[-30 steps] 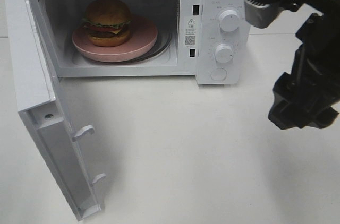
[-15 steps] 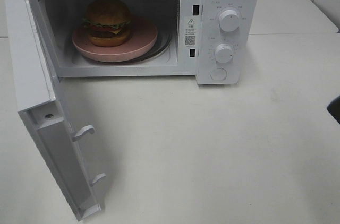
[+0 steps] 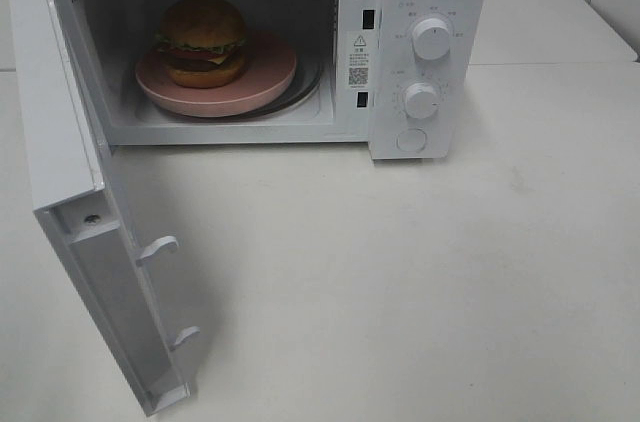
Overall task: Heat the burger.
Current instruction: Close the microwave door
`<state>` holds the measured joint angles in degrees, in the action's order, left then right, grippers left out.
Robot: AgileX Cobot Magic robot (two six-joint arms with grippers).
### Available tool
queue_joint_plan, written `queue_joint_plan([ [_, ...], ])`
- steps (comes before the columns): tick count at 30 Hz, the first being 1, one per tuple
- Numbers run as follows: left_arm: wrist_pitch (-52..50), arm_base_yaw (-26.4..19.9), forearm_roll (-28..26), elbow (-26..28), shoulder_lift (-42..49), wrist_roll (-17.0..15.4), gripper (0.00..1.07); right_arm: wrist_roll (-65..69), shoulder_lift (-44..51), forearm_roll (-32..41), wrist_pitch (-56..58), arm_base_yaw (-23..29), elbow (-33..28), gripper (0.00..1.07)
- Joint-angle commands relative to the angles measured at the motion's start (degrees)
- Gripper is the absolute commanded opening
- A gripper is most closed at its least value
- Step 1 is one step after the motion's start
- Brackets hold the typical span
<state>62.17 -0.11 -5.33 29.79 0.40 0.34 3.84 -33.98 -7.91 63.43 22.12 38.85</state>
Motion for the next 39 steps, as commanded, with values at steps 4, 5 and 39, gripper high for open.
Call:
queue_joint_plan([
  [4, -0.8, 0.3, -0.1, -0.1, 0.9, 0.0, 1.00, 0.4, 9.9, -0.2, -3.7, -6.2, -4.2, 0.76],
  [5, -0.8, 0.3, -0.1, -0.1, 0.9, 0.0, 1.00, 0.4, 13.2, 0.4, -4.6, -7.7, -5.9, 0.76],
  [39, -0.8, 0.2, -0.1, -0.1, 0.9, 0.0, 1.00, 0.2, 35.7, 2.9, -6.5, -18.5, -10.3, 0.74],
])
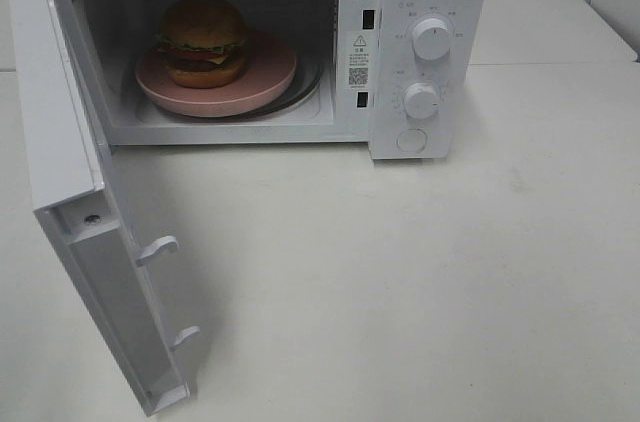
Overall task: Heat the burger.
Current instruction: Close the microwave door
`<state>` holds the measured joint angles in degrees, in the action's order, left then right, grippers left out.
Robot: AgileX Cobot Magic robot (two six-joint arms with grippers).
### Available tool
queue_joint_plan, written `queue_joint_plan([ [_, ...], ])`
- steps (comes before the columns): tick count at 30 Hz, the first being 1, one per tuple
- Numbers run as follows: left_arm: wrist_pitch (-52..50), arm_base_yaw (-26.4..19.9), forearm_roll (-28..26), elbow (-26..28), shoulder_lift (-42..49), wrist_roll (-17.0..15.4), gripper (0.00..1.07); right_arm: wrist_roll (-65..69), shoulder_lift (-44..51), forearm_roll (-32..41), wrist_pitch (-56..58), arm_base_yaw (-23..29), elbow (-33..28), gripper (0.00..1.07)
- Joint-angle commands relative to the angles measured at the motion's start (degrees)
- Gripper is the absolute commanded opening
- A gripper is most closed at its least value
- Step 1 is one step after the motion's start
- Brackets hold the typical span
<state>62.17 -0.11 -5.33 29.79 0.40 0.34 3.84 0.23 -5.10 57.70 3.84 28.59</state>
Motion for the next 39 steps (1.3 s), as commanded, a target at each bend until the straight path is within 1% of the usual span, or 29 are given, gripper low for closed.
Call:
queue_joint_plan([
  [1, -0.8, 0.2, -0.1, -0.1, 0.9, 0.0, 1.00, 0.2, 1.5, 0.1, -0.7, -0.2, -0.1, 0.74],
  [39, -0.8, 0.2, -0.1, -0.1, 0.9, 0.0, 1.00, 0.2, 1.5, 0.1, -0.7, -0.2, -0.1, 0.74],
])
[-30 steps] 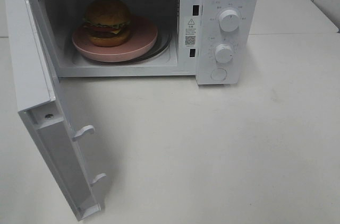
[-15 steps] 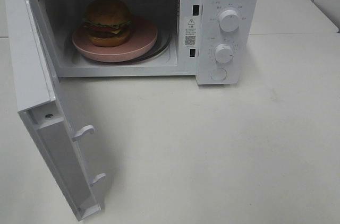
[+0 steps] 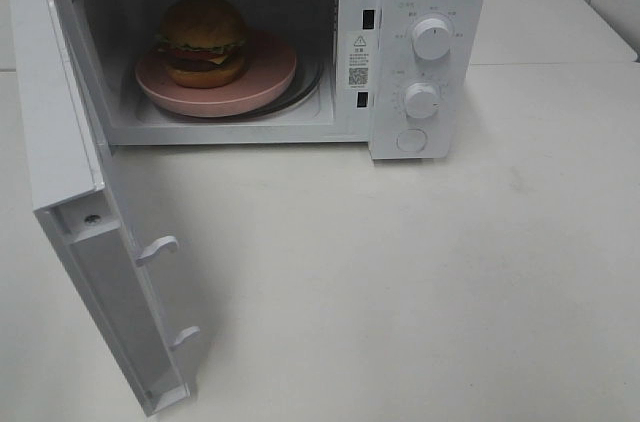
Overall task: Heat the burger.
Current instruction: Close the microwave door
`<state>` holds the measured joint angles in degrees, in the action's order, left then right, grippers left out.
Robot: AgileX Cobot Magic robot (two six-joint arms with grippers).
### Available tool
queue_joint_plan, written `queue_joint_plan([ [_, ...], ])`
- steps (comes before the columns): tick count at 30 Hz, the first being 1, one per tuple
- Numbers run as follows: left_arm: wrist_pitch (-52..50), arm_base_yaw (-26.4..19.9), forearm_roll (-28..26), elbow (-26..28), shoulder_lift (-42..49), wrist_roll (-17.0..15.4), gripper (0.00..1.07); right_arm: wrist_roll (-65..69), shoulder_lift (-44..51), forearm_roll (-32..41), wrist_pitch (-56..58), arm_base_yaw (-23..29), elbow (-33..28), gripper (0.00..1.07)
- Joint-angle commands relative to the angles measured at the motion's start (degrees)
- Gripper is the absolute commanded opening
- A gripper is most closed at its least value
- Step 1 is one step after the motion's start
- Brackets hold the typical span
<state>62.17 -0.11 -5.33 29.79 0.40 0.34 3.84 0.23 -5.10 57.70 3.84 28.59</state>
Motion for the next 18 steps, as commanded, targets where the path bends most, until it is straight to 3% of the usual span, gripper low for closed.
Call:
queue_joint_plan([
  [1, -0.8, 0.2, -0.1, -0.1, 0.9, 0.0, 1.00, 0.2, 1.5, 0.1, -0.7, -0.2, -0.1, 0.74],
  [9, -0.9, 0.2, -0.6, -0.1, 0.9, -0.3, 0.99, 0.2, 1.5, 0.1, -0.7, -0.2, -0.1, 0.74],
  [12, -2.1, 0.2, -0.5, 0.7, 0.9, -0.3, 0.91, 0.2, 1.5, 0.1, -0.7, -0.2, -0.1, 0.74],
  [13, -3.5, 0.2, -0.5, 1.5, 0.9, -0.3, 0.81, 0.2, 1.5, 0.1, -0.7, -0.2, -0.1, 0.74],
  [14, -3.5, 0.2, -0.5, 1.5, 0.9, -0.3, 0.81, 0.2, 1.5, 0.1, -0.7, -0.2, -0.1, 0.74],
  [15, -4.1, 0.2, -0.6, 1.8, 0.7, -0.3, 0.75, 0.2, 1.5, 0.1, -0.7, -0.2, -0.1, 0.74],
  [16, -5.3, 0.2, -0.5, 2.0, 0.4, -0.3, 0.63, 0.2, 1.5, 0.1, -0.7, -0.2, -0.1, 0.74],
  [17, -5.3, 0.2, -0.5, 2.0, 0.4, -0.3, 0.63, 0.2, 1.5, 0.1, -0.7, -0.2, -0.1, 0.74],
  [18, -7.0, 0.2, -0.5, 1.9, -0.6, -0.3, 0.49, 0.2, 1.5, 0.1, -0.7, -0.2, -0.1, 0.74],
])
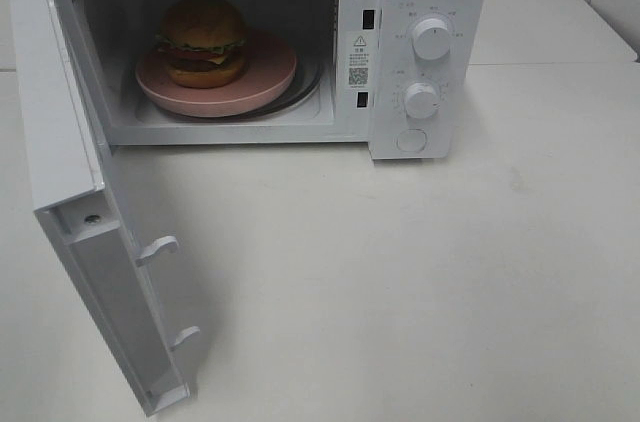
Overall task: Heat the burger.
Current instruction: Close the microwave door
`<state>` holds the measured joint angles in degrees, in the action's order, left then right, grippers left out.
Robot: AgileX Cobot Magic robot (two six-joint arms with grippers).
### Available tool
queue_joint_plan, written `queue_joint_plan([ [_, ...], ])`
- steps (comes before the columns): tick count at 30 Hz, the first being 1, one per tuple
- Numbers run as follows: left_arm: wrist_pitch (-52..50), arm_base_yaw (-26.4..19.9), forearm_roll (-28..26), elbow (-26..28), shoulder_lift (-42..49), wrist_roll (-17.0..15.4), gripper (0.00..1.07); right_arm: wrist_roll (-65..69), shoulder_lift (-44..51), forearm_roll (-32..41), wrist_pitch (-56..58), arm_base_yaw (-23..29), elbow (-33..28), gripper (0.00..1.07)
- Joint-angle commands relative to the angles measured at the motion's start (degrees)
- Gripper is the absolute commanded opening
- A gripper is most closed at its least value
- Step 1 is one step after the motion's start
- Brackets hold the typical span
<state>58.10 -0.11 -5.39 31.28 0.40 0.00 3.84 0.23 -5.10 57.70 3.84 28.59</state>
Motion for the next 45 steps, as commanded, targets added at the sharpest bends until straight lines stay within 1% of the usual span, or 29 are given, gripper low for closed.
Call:
queue_joint_plan([
  [1, -4.0, 0.2, -0.4, 0.3, -1.4, 0.0, 0.41, 0.2, 1.5, 0.1, -0.7, -0.2, -0.1, 0.74],
  [2, -4.0, 0.2, -0.4, 0.3, -1.4, 0.0, 0.41, 0.2, 1.5, 0.1, -0.7, -0.2, -0.1, 0.74],
  [3, -6.2, 0.2, -0.4, 0.3, -3.4, 0.0, 0.29, 0.2, 1.5, 0.1, -0.7, -0.2, -0.1, 0.74],
  [4, -7.2, 0.2, -0.4, 0.3, -4.5, 0.0, 0.23, 0.2, 1.5, 0.1, -0.7, -0.2, -0.1, 0.74],
  [5, -7.2, 0.2, -0.4, 0.3, -4.5, 0.0, 0.23, 0.2, 1.5, 0.1, -0.7, -0.2, -0.1, 0.74],
  [6, -9.2, 0.2, -0.2, 0.3, -6.8, 0.0, 0.10, 0.2, 1.5, 0.1, -0.7, -0.2, -0.1, 0.74],
  [7, -9.2, 0.2, -0.2, 0.3, -6.8, 0.0, 0.10, 0.2, 1.5, 0.1, -0.7, -0.2, -0.1, 0.74],
  [9, -11.6, 0.2, 0.7, 0.3, -10.4, 0.0, 0.00, 0.2, 1.5, 0.1, -0.7, -0.2, -0.1, 0.74],
  [10, -11.6, 0.2, 0.7, 0.3, -10.4, 0.0, 0.00, 0.2, 1.5, 0.1, -0.7, -0.2, -0.1, 0.74],
  [11, -13.2, 0.2, 1.3, 0.2, -13.8, 0.0, 0.00, 0.2, 1.5, 0.1, -0.7, -0.2, -0.1, 0.74],
  [13, -14.4, 0.2, 1.5, -0.1, -15.0, 0.0, 0.00, 0.2, 1.5, 0.1, -0.7, -0.2, -0.1, 0.74],
  [16, -21.1, 0.2, 1.6, -2.5, -20.1, 0.7, 0.00, 0.2, 1.5, 0.1, -0.7, -0.2, -0.1, 0.74],
  [17, -21.1, 0.2, 1.6, -2.5, -20.1, 0.7, 0.00, 0.2, 1.5, 0.1, -0.7, -0.2, -0.1, 0.74],
  [19, -30.9, 0.2, 0.1, -6.2, -23.8, 1.8, 0.00, 0.2, 1.5, 0.1, -0.7, -0.2, -0.1, 0.74],
  [20, -30.9, 0.2, 0.1, -6.2, -23.8, 1.8, 0.00, 0.2, 1.5, 0.1, -0.7, -0.2, -0.1, 0.74],
  [22, -38.6, 0.2, -1.0, -9.2, -25.7, 1.8, 0.00, 0.2, 1.5, 0.1, -0.7, -0.2, -0.1, 0.74],
  [25, -41.3, 0.2, -1.1, -10.0, -26.2, 1.8, 0.00, 0.2, 1.5, 0.1, -0.7, -0.2, -0.1, 0.74],
  [27, -52.6, 0.2, -0.8, -14.6, -28.0, 1.8, 0.00, 0.2, 1.5, 0.1, -0.7, -0.2, -0.1, 0.74],
  [28, -52.6, 0.2, -0.8, -14.6, -28.0, 1.8, 0.00, 0.2, 1.5, 0.1, -0.7, -0.2, -0.1, 0.74],
  [29, -55.1, 0.2, -0.8, -15.9, -28.3, 1.8, 0.00, 0.2, 1.5, 0.1, -0.7, -0.2, -0.1, 0.74],
  [30, -60.8, 0.2, -0.8, -18.3, -29.0, 1.8, 0.00, 0.2, 1.5, 0.1, -0.7, -0.2, -0.1, 0.74],
  [32, -62.9, 0.2, -0.6, -19.1, -29.4, 1.8, 0.00, 0.2, 1.5, 0.1, -0.7, -0.2, -0.1, 0.74],
  [33, -68.2, 0.2, 0.0, -21.0, -30.4, 1.8, 0.00, 0.2, 1.5, 0.1, -0.7, -0.2, -0.1, 0.74],
  [36, -70.7, 0.2, 0.2, -21.8, -31.1, 1.8, 0.00, 0.2, 1.5, 0.1, -0.7, -0.2, -0.1, 0.74],
  [39, -74.4, 0.2, 0.2, -22.4, -34.0, 1.3, 0.00, 0.2, 1.5, 0.1, -0.7, -0.2, -0.1, 0.74],
  [41, -77.2, 0.2, 1.5, -22.4, -38.9, 1.2, 0.00, 0.2, 1.5, 0.1, -0.7, -0.2, -0.1, 0.74],
  [42, -77.2, 0.2, 1.5, -22.4, -38.9, 1.2, 0.00, 0.2, 1.5, 0.1, -0.7, -0.2, -0.1, 0.74],
  [44, -79.2, 0.3, 3.6, -22.4, -43.5, 0.6, 0.00, 0.2, 1.5, 0.1, -0.7, -0.2, -0.1, 0.74],
  [45, -79.2, 0.3, 3.6, -22.4, -43.5, 0.6, 0.00, 0.2, 1.5, 0.1, -0.7, -0.2, -0.1, 0.74],
])
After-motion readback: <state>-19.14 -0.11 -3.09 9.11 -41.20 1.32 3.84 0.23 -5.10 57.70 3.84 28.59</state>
